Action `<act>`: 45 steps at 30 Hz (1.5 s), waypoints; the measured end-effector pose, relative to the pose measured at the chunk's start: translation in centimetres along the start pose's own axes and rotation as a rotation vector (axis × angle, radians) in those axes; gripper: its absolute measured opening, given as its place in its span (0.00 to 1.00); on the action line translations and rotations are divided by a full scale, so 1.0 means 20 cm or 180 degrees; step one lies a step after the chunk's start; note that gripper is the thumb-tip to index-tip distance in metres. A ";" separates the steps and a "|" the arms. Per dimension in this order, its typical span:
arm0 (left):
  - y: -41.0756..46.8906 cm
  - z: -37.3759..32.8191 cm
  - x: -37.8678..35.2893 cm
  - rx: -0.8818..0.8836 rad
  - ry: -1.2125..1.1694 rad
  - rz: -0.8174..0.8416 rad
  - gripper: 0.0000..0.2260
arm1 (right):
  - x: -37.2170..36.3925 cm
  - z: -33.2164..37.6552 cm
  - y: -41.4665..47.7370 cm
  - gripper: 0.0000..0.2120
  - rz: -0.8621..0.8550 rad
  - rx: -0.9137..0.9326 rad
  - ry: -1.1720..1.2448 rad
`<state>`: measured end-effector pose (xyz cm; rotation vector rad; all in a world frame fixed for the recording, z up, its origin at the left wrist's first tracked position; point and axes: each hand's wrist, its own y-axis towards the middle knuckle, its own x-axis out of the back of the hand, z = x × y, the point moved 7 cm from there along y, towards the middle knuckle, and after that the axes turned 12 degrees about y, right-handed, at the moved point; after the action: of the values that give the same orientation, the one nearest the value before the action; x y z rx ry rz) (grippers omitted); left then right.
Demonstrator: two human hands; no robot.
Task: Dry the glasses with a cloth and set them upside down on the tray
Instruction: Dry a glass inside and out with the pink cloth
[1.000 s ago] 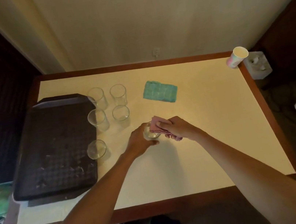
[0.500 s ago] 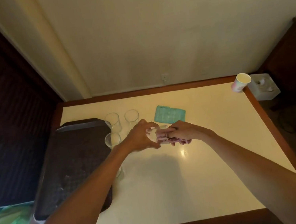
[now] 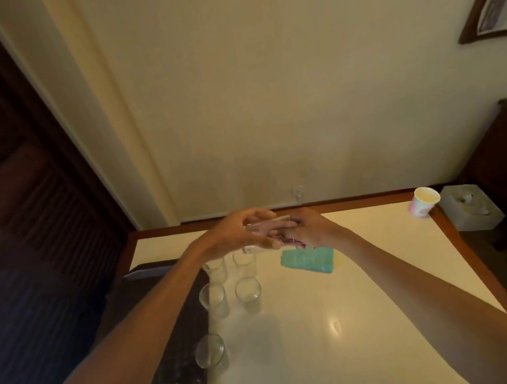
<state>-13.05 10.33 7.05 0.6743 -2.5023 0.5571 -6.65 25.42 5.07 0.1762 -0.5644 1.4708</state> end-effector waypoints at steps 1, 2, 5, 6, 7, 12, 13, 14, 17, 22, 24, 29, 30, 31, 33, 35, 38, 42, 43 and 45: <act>0.00 0.02 0.03 0.0083 -0.0413 0.0079 0.28 | 0.01 0.03 0.01 0.05 -0.0019 0.0070 0.0058; 0.01 0.03 0.07 0.0197 -0.0809 0.0115 0.28 | 0.03 0.07 0.01 0.04 -0.0067 0.0142 0.0105; 0.01 0.11 0.12 0.0744 -0.1523 0.0099 0.31 | 0.07 0.21 0.02 0.12 -0.0256 0.0359 0.0016; 0.01 0.12 0.11 0.0875 -0.1722 0.0195 0.34 | 0.08 0.24 0.02 0.14 -0.0312 0.0425 -0.0038; 0.00 0.10 0.10 0.0893 -0.1891 0.0253 0.35 | 0.09 0.28 0.03 0.14 -0.0409 0.0490 -0.0193; 0.00 -0.03 0.10 0.1060 -0.2179 -0.0474 0.26 | 0.11 0.37 0.07 0.02 -0.0893 0.0295 -0.1260; 0.01 -0.04 0.10 0.1063 -0.2193 -0.0552 0.26 | 0.11 0.37 0.08 0.08 -0.0940 0.0268 -0.1361; 0.01 -0.05 0.10 0.1037 -0.2240 -0.0565 0.25 | 0.11 0.38 0.07 0.13 -0.0943 0.0284 -0.1435; -0.02 -0.06 0.14 0.0978 -0.2258 -0.0590 0.17 | 0.13 0.43 0.05 0.06 -0.0837 0.0397 -0.1343; -0.05 -0.08 0.16 0.0930 -0.2224 -0.0609 0.17 | 0.12 0.47 -0.01 0.24 -0.0191 0.0566 -0.0416; -0.05 -0.11 0.15 0.0928 -0.2326 -0.0599 0.16 | 0.14 0.46 0.02 0.17 -0.0405 0.0577 -0.0562; -0.09 -0.16 0.16 0.0782 -0.2653 -0.0455 0.14 | 0.18 0.56 0.00 0.04 -0.1191 0.1101 -0.1358; -0.10 -0.16 0.16 0.0746 -0.2701 -0.0359 0.15 | 0.18 0.60 -0.03 0.03 -0.1255 0.1284 -0.1571; -0.11 -0.16 0.17 0.0708 -0.2732 -0.0271 0.17 | 0.17 0.64 -0.06 0.04 -0.1298 0.1478 -0.1857; -0.12 -0.15 0.17 0.0694 -0.2687 -0.0121 0.23 | 0.13 0.73 -0.14 0.08 -0.1449 0.1968 -0.2443; -0.11 -0.14 0.16 0.0781 -0.2664 -0.0052 0.24 | 0.09 0.79 -0.19 0.14 -0.1513 0.2251 -0.2700; -0.11 -0.15 0.15 0.0831 -0.2557 -0.0252 0.17 | 0.09 0.80 -0.20 0.12 -0.1618 0.2380 -0.2701; -0.11 -0.23 0.17 0.0744 -0.2379 -0.0925 0.14 | 0.19 0.73 -0.16 0.06 -0.1685 0.1540 -0.2189; -0.10 -0.25 0.19 0.0673 -0.2288 -0.1111 0.12 | 0.20 0.68 -0.13 0.07 -0.1662 0.1264 -0.1862; -0.11 -0.29 0.26 0.0406 -0.1817 -0.1510 0.12 | 0.20 0.61 -0.10 0.02 -0.1566 0.0866 -0.1047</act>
<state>-13.79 9.63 14.94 1.6107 -2.6644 0.3815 -7.84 23.21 17.80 0.7297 -0.5334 1.0344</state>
